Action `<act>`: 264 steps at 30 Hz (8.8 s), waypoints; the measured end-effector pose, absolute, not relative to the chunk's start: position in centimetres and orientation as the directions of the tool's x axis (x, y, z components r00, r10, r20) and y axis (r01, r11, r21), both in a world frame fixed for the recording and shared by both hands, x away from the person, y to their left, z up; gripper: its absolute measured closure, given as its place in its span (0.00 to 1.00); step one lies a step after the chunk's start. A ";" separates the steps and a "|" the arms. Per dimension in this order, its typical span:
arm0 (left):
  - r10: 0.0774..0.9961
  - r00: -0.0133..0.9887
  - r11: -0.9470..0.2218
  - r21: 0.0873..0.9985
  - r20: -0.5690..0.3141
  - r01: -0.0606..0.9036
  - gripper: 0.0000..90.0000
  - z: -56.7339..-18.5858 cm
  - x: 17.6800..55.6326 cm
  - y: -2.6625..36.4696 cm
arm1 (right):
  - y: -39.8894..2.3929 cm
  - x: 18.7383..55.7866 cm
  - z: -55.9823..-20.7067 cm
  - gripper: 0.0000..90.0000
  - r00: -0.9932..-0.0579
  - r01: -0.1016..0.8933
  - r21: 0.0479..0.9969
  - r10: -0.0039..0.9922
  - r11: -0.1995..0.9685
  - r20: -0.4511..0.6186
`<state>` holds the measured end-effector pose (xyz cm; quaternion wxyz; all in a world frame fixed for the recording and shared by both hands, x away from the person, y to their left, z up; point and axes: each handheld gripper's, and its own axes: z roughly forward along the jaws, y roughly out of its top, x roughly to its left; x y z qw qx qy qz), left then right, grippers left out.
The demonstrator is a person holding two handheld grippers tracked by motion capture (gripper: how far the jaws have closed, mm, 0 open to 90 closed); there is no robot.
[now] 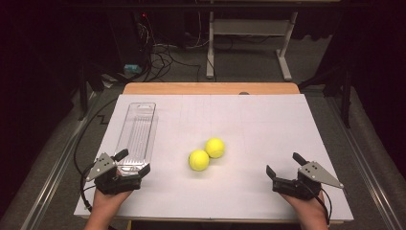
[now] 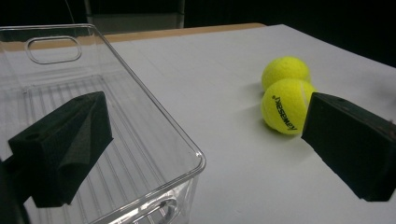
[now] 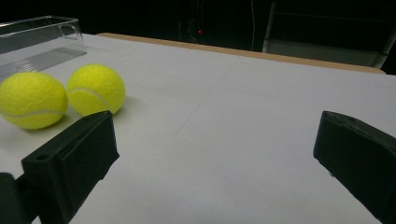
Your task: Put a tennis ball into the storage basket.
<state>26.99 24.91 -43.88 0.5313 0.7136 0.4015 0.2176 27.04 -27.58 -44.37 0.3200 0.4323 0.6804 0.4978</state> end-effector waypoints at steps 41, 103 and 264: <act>0.710 0.699 -0.253 0.894 -0.087 0.369 0.02 -43.2 27.0 18.6 | -27.4 27.5 -45.0 0.00 -0.437 0.283 0.945 0.899 0.161 -0.022; 0.588 0.806 -0.791 0.166 -0.058 0.589 0.01 -41.3 34.2 9.6 | -27.7 26.9 -45.1 0.00 -0.500 0.292 0.935 0.865 0.199 -0.029; 0.878 0.478 -0.476 0.075 -0.025 0.876 0.30 -33.7 46.1 23.0 | -27.7 26.8 -45.3 0.00 -0.504 0.292 0.933 0.863 0.209 -0.035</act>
